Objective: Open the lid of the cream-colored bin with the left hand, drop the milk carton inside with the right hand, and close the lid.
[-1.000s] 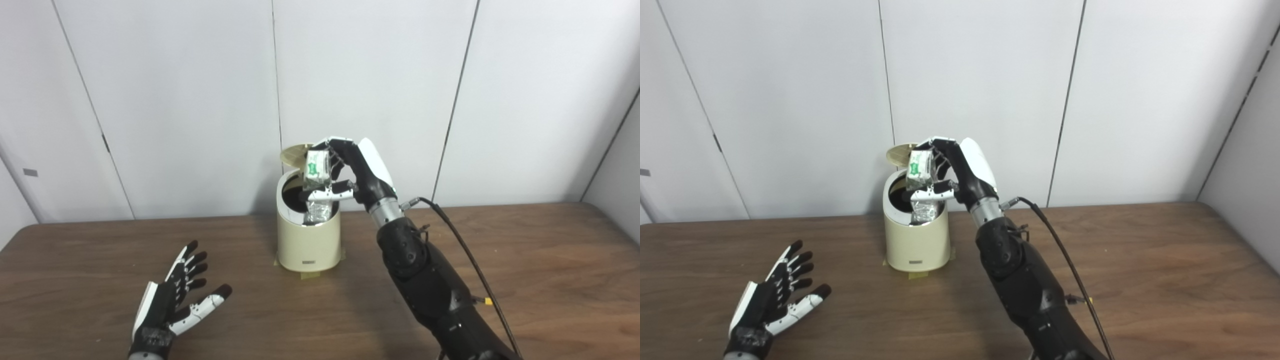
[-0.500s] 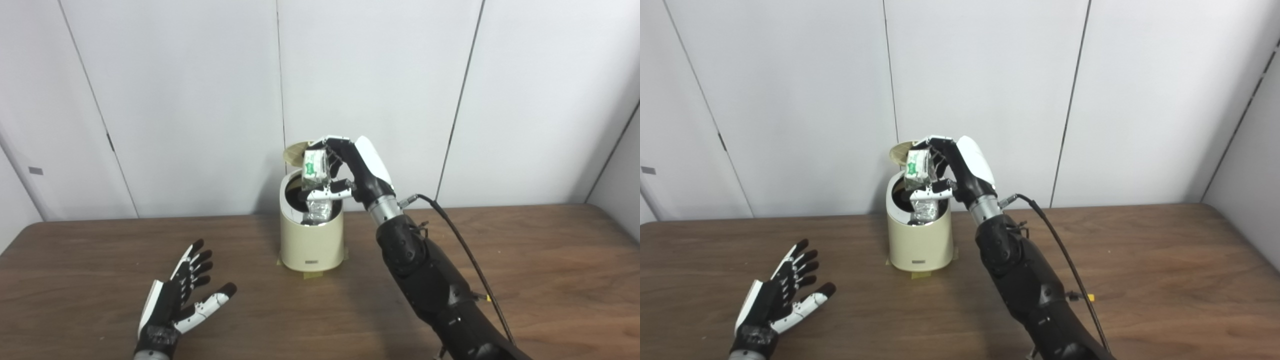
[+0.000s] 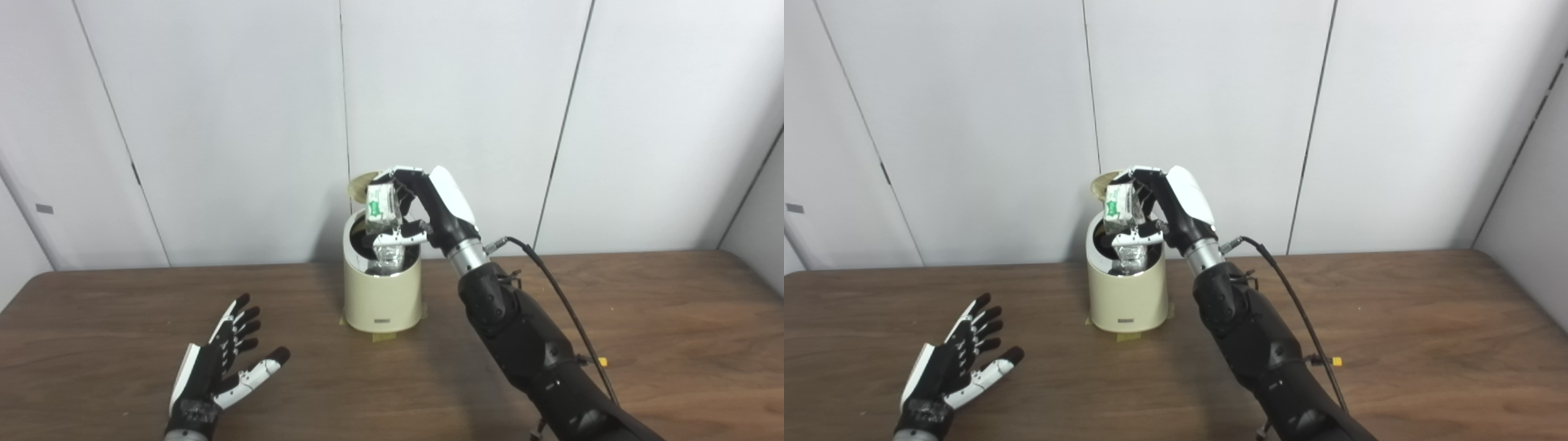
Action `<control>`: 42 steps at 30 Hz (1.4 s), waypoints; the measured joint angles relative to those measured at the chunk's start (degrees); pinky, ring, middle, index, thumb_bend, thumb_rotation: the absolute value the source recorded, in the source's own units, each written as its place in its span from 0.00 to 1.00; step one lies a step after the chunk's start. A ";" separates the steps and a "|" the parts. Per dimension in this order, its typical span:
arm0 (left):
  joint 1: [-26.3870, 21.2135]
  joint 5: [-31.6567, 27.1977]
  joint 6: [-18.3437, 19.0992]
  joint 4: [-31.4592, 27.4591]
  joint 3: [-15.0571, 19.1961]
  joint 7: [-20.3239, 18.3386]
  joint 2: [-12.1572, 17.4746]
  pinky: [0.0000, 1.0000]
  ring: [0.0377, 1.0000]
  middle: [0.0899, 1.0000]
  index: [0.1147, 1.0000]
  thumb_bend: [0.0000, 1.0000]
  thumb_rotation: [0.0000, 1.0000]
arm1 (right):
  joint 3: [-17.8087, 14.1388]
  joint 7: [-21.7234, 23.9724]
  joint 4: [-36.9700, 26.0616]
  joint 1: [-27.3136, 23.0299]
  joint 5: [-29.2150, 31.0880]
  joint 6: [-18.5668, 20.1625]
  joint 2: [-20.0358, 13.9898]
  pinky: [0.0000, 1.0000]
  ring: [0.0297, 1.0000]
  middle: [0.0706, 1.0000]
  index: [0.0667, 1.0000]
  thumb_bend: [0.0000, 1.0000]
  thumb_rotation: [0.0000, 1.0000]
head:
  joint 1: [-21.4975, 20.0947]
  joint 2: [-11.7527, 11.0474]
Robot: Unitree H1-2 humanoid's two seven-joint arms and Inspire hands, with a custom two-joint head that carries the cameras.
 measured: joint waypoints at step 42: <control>0.01 -0.46 0.01 0.00 -0.07 -0.05 0.23 0.81 0.87 0.90 0.97 0.81 0.39 | 6.59 9.52 -3.61 -0.31 -3.18 5.22 -4.07 0.64 0.77 0.85 0.84 0.88 0.13 | -0.44 0.44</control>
